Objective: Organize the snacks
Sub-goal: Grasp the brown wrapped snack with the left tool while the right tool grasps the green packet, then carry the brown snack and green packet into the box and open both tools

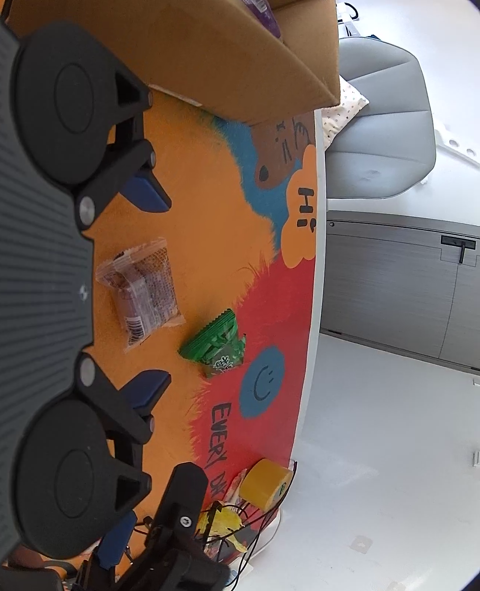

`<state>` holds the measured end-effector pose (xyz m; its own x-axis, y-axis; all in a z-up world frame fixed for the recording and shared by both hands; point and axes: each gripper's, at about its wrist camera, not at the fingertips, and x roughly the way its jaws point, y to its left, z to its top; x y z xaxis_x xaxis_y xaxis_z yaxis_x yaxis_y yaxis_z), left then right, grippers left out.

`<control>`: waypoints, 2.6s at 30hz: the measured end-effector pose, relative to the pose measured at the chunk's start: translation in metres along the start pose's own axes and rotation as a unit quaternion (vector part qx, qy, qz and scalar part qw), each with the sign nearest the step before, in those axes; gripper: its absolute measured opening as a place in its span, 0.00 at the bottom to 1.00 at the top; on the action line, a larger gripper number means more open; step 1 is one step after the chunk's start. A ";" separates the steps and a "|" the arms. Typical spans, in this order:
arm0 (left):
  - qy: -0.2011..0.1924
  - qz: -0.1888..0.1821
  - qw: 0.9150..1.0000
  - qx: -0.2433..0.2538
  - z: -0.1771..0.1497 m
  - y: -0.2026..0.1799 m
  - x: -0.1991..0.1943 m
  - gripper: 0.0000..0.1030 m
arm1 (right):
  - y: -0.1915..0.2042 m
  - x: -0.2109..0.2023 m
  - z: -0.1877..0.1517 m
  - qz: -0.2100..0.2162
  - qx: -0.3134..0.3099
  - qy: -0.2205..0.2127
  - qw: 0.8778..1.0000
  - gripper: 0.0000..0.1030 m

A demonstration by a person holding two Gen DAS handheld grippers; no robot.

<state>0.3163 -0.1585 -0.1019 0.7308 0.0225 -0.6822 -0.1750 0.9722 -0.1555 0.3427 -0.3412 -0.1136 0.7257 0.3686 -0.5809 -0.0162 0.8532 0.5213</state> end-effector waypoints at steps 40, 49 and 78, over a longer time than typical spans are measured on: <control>-0.011 0.003 0.998 -0.060 0.028 0.053 0.034 0.35 | 0.055 0.102 0.013 -0.008 -0.076 0.044 0.996 0.85; -0.013 -0.002 0.998 -0.056 0.023 0.050 0.031 0.35 | 0.060 0.099 0.008 -0.030 -0.118 0.046 0.991 0.33; -0.077 -0.044 0.995 -0.045 0.017 0.050 -0.073 0.35 | 0.062 -0.015 -0.013 -0.021 -0.090 -0.018 0.996 0.32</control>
<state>0.2653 -0.1078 -0.0474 0.8374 -0.0203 -0.5462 -0.1590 0.9470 -0.2790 0.3216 -0.2891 -0.0811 0.7524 0.3201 -0.5756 -0.1061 0.9215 0.3737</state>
